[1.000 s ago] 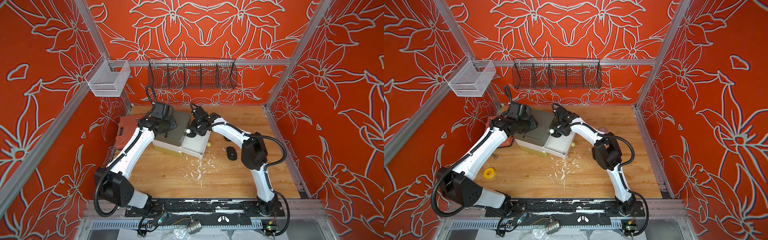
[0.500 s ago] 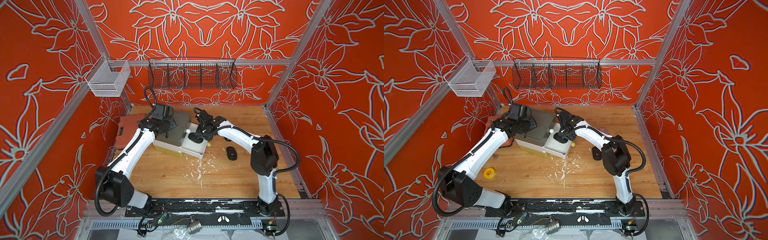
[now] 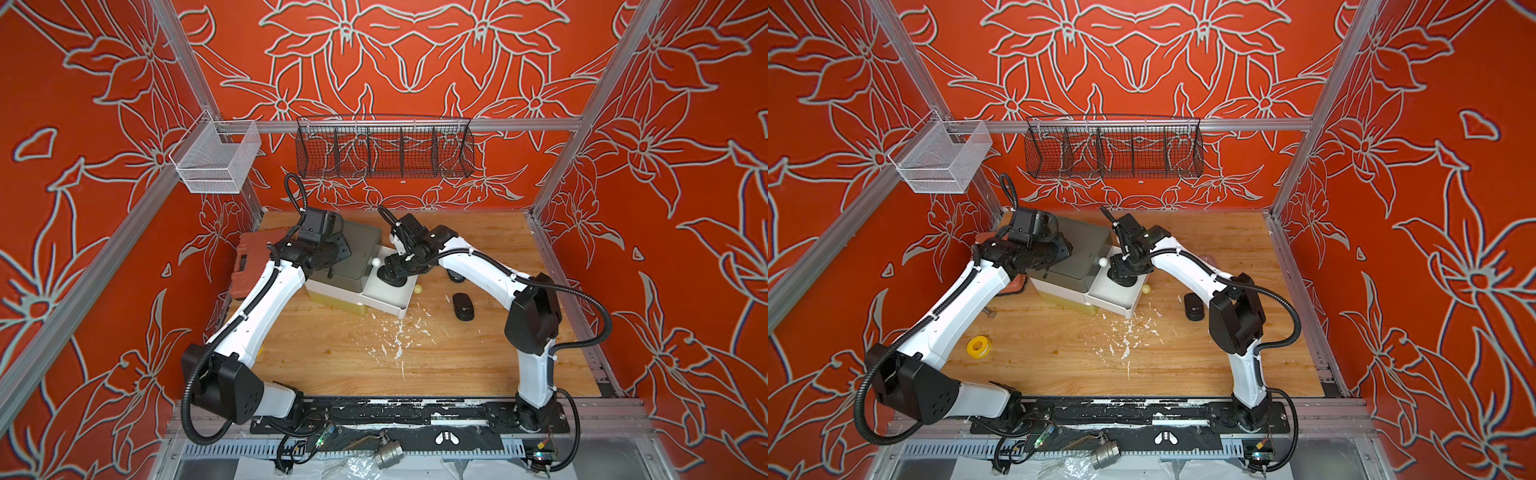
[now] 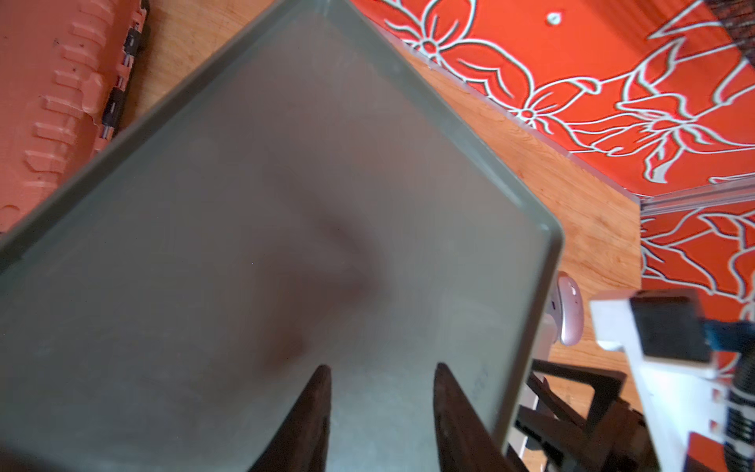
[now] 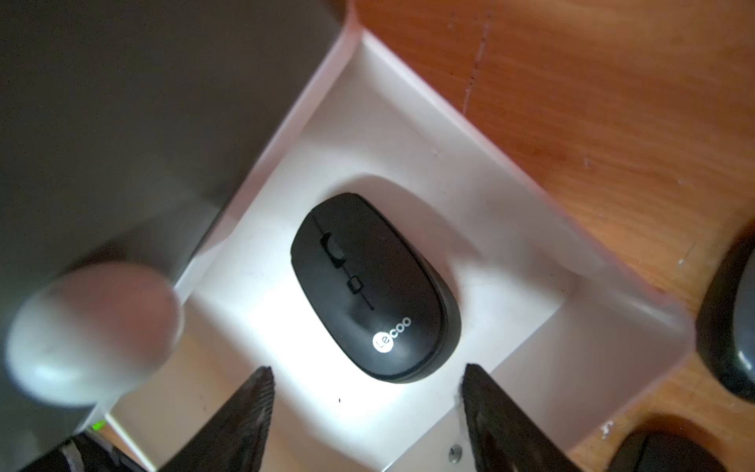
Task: Take the mice out of the drawer
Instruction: Pick up the mouse from the drawer.
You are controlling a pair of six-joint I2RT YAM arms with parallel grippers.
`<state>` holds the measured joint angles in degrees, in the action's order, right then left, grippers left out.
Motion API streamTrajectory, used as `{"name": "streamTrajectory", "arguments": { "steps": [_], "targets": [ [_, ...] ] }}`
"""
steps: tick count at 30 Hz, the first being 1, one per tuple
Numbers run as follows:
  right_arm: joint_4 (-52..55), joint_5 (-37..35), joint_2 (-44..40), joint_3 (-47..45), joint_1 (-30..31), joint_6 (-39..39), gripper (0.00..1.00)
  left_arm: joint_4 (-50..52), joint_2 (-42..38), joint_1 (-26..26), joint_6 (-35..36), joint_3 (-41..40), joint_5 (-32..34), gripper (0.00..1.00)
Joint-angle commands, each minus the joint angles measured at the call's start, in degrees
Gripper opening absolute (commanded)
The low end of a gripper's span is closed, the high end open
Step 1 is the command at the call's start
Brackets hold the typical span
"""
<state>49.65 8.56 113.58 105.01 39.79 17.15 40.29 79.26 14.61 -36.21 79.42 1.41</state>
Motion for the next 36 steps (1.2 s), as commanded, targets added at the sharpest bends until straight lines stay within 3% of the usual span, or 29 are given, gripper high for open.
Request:
{"name": "streamTrajectory", "arguments": {
  "steps": [1,5,16,25,36],
  "targets": [
    [3.48,4.88,1.24,1.07,-0.91,-13.48,0.80,1.89,-3.73,-0.20,0.77,-1.76,-1.09,0.41],
    [3.15,7.60,2.68,0.95,-1.65,-17.38,0.84,2.71,-6.92,-0.20,1.18,-3.68,-0.62,0.42],
    [-1.05,5.18,4.99,0.09,-2.26,-21.43,0.86,3.58,-10.27,-0.22,1.14,-5.15,-0.45,0.43],
    [-2.35,6.64,6.62,-0.07,-2.26,-22.76,0.81,3.65,-10.42,-0.21,0.76,-4.97,-0.19,0.43],
    [-1.76,1.37,8.41,-0.82,-1.93,-21.94,0.70,3.56,-10.43,-0.20,0.22,-4.42,-0.19,0.43]
  ]
}}
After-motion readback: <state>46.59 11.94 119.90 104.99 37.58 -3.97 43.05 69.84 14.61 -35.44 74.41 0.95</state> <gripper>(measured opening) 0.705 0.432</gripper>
